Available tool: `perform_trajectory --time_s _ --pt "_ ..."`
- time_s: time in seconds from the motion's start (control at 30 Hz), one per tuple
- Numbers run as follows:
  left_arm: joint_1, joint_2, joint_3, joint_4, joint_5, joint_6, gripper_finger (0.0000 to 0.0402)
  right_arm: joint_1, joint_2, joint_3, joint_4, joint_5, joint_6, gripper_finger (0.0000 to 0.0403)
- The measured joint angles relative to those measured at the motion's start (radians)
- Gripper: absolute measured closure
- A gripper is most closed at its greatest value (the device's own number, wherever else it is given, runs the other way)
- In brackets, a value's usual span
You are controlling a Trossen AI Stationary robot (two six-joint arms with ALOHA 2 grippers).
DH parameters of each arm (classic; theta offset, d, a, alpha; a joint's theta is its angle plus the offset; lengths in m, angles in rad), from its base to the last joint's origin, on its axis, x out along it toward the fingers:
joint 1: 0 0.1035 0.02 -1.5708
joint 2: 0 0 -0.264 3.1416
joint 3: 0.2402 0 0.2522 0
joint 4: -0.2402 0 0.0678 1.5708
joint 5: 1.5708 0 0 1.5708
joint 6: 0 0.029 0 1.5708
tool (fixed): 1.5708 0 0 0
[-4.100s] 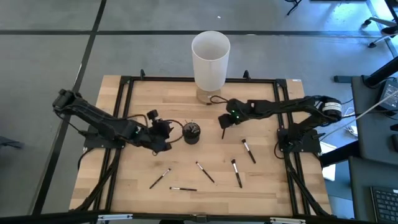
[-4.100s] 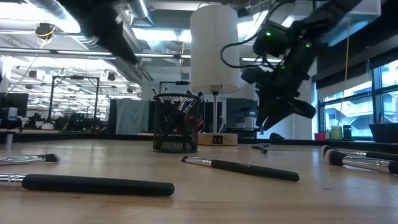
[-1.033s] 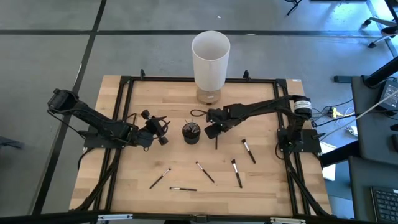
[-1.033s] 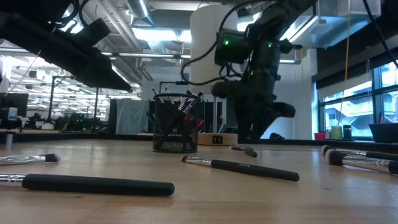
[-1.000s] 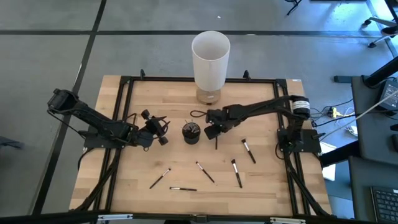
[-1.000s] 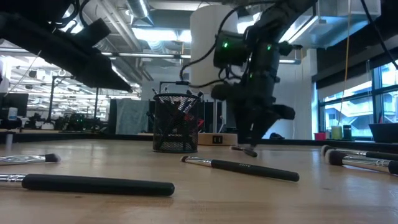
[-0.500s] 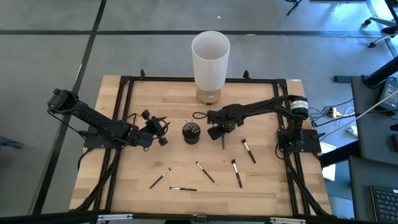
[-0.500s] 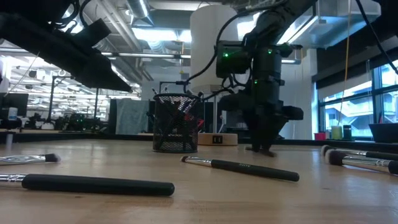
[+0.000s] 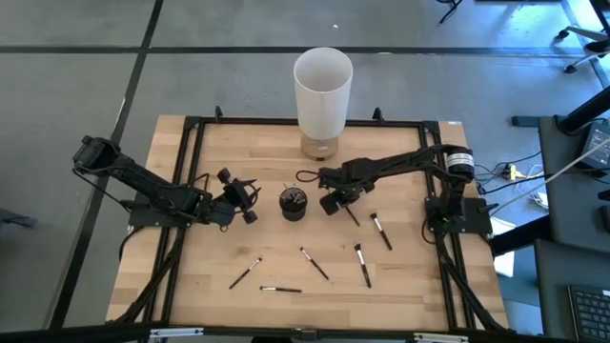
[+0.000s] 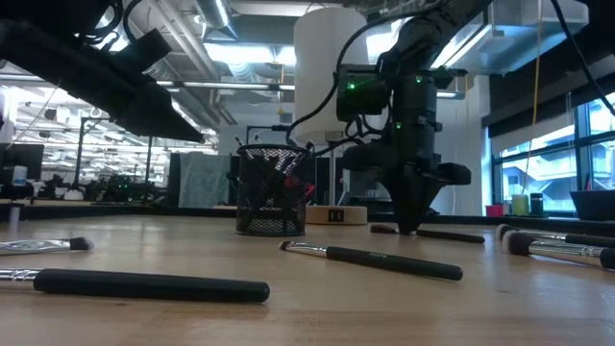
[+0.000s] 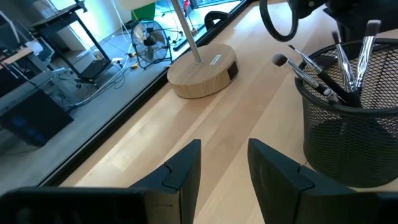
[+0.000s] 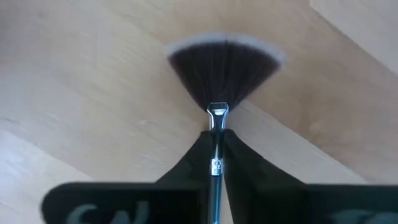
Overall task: Put items in baskets/containers
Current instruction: Put the highlighter brush into the holder
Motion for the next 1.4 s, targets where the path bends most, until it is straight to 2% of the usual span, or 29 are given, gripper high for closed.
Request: perform_trajectory --time_s 0.2,0.43,0.53,0.6,0.77,0.9,1.03,1.17,1.4 --pt "0.000 0.000 0.000 -0.020 0.000 0.000 0.0274 0.007 -0.111 -0.008 0.026 0.088 -0.040 0.0391" --pt "0.000 0.000 0.000 -0.033 -0.007 0.000 0.0274 0.031 -0.352 -0.007 0.074 0.242 -0.034 0.0401" --pt "0.000 0.000 0.000 -0.034 -0.004 0.000 0.0274 0.061 -0.422 -0.008 0.155 0.317 -0.060 0.0397" --pt "0.000 0.000 0.000 -0.034 -0.002 0.000 0.0274 0.077 -0.448 -0.004 0.202 0.327 -0.054 0.0397" --pt "0.000 0.000 0.000 -0.033 -0.007 0.000 0.0274 0.093 -0.405 -0.004 0.188 0.265 -0.078 0.0395" --pt "0.000 0.000 0.000 -0.031 -0.031 0.000 0.0274 0.093 -0.321 -0.004 0.168 0.189 -0.237 0.0383" --pt "0.000 0.000 0.000 -0.016 -0.054 0.030 0.0274 0.093 -0.238 -0.004 0.218 0.202 -0.385 0.0365" --pt "0.000 0.000 0.000 0.001 -0.064 0.069 0.0274 0.086 -0.154 -0.004 0.265 0.242 -0.333 0.0349" --pt "0.000 0.000 0.000 -0.004 -0.062 0.087 0.0274 0.088 -0.048 -0.002 0.296 0.248 -0.357 0.0305"
